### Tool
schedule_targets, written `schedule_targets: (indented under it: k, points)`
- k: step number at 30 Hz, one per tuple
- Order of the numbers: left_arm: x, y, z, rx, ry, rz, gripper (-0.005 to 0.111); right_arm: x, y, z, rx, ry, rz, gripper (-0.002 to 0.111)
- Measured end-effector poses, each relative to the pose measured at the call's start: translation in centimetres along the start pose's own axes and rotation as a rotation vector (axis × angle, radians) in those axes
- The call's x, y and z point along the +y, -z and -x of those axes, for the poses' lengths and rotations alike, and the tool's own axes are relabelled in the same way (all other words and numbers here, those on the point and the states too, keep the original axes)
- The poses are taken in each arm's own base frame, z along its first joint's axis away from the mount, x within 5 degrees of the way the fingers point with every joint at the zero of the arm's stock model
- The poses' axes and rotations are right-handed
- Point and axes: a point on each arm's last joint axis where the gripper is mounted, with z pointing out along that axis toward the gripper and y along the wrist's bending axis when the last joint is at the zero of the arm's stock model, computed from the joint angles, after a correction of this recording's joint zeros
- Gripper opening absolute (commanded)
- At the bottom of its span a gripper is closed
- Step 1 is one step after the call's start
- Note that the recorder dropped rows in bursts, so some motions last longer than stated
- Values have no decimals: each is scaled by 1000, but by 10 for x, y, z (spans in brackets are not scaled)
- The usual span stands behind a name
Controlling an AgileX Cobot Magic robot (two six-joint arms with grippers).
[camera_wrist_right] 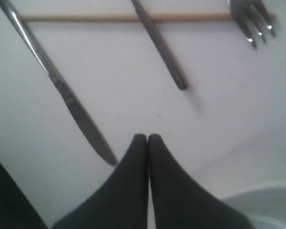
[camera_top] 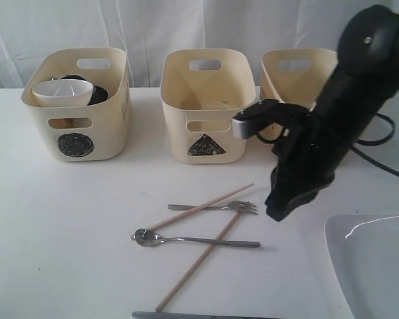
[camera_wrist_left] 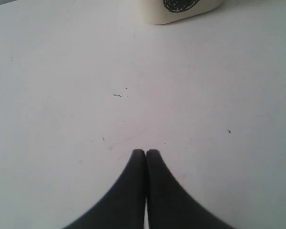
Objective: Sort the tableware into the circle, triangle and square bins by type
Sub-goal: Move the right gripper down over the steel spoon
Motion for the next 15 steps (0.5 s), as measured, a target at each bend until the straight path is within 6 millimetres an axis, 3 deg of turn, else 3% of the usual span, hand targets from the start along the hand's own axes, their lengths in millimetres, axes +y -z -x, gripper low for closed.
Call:
schedule_targets:
  k: [6, 11, 15]
  points:
    - [0, 0, 0, 0, 0, 0, 0, 18, -23, 27, 38, 335, 52, 39]
    - [0, 0, 0, 0, 0, 0, 0, 28, -29, 35, 27, 403, 43, 41]
    - [0, 0, 0, 0, 0, 0, 0, 30, -30, 35, 33, 344, 41, 41]
